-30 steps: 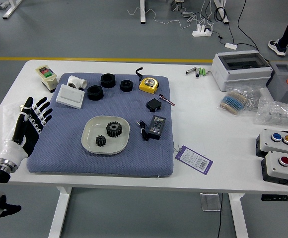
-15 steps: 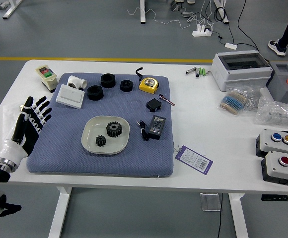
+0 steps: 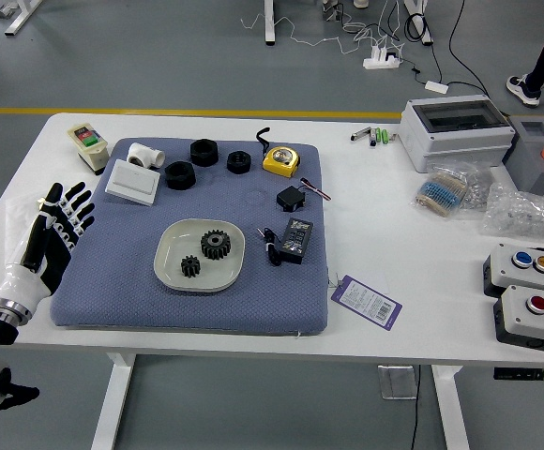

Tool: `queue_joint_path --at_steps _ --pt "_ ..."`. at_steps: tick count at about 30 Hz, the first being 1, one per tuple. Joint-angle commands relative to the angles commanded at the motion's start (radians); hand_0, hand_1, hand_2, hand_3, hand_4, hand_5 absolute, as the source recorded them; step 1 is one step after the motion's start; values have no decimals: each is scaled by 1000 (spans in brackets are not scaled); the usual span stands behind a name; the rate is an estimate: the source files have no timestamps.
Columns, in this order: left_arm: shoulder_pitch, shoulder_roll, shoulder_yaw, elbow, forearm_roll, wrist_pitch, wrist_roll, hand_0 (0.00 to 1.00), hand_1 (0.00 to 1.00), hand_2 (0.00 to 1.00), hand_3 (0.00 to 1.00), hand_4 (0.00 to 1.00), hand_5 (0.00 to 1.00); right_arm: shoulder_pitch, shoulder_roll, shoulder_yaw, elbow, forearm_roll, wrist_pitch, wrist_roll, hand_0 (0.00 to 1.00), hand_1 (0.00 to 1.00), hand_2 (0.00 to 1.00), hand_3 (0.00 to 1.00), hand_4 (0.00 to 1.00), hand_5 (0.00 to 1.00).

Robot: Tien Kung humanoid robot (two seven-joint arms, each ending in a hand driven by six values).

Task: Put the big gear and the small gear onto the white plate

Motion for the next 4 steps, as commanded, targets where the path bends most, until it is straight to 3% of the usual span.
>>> queue_joint_path --at_steps 4 --pt "2 -1 1 3 3 16 -10 998 998 998 967 960 966 -1 1 -2 0 4 -1 1 662 675 742 568 791 680"
